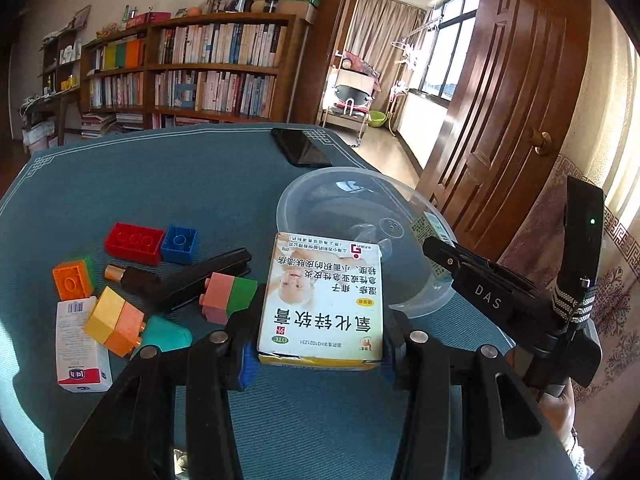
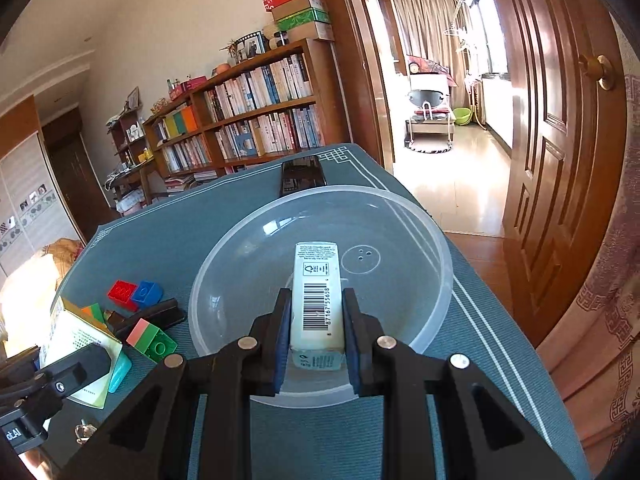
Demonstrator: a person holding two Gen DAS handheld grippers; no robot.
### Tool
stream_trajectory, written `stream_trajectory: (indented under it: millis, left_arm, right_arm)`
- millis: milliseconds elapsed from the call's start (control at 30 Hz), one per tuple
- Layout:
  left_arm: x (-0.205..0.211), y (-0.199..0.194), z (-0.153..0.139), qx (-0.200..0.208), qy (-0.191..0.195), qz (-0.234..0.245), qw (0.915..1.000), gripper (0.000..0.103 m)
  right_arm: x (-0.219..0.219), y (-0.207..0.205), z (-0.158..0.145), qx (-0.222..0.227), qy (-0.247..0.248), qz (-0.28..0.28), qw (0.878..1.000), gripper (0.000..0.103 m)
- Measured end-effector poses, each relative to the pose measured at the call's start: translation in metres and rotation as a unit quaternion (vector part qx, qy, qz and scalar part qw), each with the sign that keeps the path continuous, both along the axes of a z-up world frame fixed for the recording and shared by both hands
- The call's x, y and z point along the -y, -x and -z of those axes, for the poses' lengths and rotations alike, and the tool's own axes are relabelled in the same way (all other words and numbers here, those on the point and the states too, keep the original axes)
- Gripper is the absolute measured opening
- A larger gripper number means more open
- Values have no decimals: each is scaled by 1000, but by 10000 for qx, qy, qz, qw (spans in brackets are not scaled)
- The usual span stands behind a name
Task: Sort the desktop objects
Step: 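Carry both boxes over the clear bowl and open both tools to drop them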
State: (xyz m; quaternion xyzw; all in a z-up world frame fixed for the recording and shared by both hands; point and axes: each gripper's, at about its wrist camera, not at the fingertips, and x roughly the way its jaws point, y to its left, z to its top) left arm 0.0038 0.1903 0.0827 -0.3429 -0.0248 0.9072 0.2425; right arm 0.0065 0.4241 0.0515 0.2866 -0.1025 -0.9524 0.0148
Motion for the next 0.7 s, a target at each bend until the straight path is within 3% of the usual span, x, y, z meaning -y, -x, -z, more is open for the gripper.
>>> stream_trajectory:
  millis: [700]
  left_arm:
    - [-51, 55, 18, 224, -205, 347, 9989, 50]
  right_arm:
    - [-26, 16, 20, 159, 166, 315, 9992, 27]
